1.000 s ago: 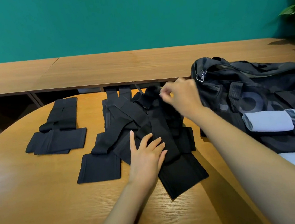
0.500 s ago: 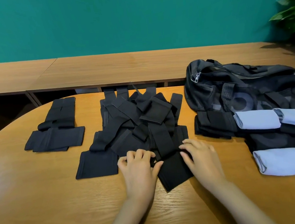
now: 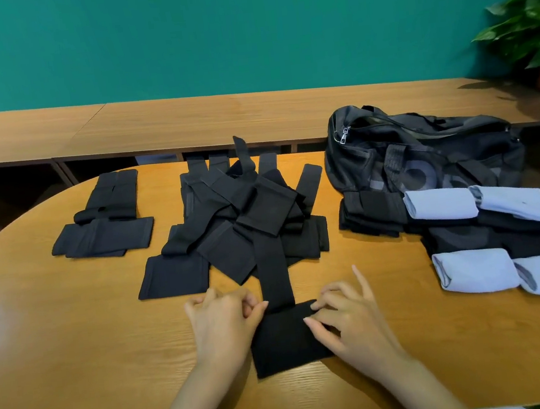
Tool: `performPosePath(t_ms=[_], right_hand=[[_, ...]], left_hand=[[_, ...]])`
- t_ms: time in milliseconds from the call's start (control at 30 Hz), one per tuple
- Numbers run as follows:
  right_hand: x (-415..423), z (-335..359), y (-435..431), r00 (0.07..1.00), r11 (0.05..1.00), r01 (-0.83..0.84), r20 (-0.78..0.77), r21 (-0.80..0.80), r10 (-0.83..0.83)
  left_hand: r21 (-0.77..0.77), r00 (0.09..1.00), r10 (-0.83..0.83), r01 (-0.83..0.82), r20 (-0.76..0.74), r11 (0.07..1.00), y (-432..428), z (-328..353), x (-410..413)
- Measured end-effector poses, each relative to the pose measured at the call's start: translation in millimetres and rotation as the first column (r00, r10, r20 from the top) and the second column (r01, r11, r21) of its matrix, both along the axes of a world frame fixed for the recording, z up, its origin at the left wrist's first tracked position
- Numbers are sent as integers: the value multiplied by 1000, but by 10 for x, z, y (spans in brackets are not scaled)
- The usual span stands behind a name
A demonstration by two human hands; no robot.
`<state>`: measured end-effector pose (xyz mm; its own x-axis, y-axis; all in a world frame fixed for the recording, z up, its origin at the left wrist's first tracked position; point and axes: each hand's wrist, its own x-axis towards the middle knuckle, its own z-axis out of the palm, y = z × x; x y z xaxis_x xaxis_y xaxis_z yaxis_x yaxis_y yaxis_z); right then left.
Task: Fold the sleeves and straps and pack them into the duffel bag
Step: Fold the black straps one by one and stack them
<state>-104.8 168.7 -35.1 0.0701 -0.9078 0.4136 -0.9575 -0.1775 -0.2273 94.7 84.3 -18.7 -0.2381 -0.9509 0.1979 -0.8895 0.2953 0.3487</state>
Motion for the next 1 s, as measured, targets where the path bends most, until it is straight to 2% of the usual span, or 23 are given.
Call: performPosePath(t_ms=[133,333,433,467,533,633,700,767,867,1000], right_hand=[[-39,57,-53,997,998,-55,53,16,54],[-160,509,-796,988,988,119,110,-98,-108],[-203,760,-1211,992,991,127,8,-41,-127],[-217,815,-1321,993,995,100,-60,20,-99],[-242,861,-1506,983,988,43,-185,149,-15],[-265,811,-1677,970,980,5,-241,199,44],[-270,759,-1730,979,988,-9,-199,151,39],[-298,737,-1768,988,994,-39,-148,103,55],[-357,767,-1862,993,990,-74,-79,122,84],[-355,936,-1952,989,1000,-18,148,19,15]], left_hand=[[67,1000,-9,9,-2,998,5,105,87],[115,956,74,-43,-282,992,-437,446,-90],[98,943,95,-67,-320,993,-796,572,-213],[76,953,69,-49,-294,996,-912,594,-249],[13,987,-63,65,-151,998,-1087,613,-329],[6,944,-308,309,115,951,-1195,588,-447],[-73,917,-340,361,210,930,-1234,522,-505],[-226,942,-316,333,108,915,-1282,499,-519],[-376,950,-300,247,-88,893,-1341,501,-492],[-464,964,-240,163,-112,870,-1238,504,-470]])
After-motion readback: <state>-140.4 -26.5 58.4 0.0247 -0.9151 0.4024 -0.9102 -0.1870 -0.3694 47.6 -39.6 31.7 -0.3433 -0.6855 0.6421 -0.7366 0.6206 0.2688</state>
